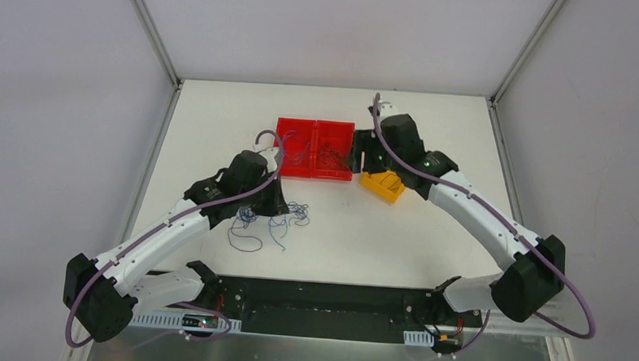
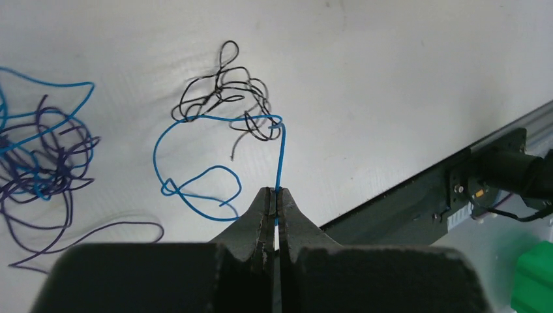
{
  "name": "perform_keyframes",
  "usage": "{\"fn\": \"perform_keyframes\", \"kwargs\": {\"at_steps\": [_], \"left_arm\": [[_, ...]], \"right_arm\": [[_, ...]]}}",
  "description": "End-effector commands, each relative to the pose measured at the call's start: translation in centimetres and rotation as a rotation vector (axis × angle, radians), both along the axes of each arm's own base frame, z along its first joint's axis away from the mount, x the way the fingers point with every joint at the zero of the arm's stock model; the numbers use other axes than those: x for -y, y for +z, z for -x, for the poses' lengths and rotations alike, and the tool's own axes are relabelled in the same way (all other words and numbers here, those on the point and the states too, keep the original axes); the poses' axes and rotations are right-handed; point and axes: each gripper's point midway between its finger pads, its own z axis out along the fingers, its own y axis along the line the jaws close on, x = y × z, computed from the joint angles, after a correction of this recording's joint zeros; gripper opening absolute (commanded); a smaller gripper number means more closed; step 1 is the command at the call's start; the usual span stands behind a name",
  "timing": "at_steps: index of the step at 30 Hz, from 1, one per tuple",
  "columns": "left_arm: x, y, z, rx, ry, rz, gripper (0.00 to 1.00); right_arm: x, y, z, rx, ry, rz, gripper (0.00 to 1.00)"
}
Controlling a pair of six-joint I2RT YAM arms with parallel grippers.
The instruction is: Untangle the cables
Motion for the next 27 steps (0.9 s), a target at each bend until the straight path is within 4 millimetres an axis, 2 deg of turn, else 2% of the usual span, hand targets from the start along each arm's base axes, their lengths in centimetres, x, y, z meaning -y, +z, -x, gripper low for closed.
{"fn": "perform_keyframes", "kwargs": {"at_steps": [1, 7, 11, 14, 27], "left_arm": [[2.9, 3.6, -0.7, 0.095, -0.118, 0.084, 0.00], [3.8, 4.8, -0.3, 0.112, -0.181, 0.131, 0.00], [4.6, 6.2, 0.5, 0.125, -0.246, 0.181, 0.00], [4.8, 6.7, 0.9, 0.134, -0.264, 0.197, 0.00], [5.8, 9.3, 2.1, 0.150, -0.338, 0.280, 0.00]], "right_arm": [[-2.0, -0.5, 3.8, 0.021, 0.183, -0.161, 0.67], [-3.4, -3.0, 7.8, -0.013, 0.322, -0.250, 0.73], [-5.1, -4.4, 10.9, -0.014, 0.476, -0.273, 0.86], [-5.9, -4.7, 12.4, 0.015, 0.549, -0.311, 0.91], [-9.2, -7.7, 13.7, 0.103, 0.675, -0.186, 0.87]]}}
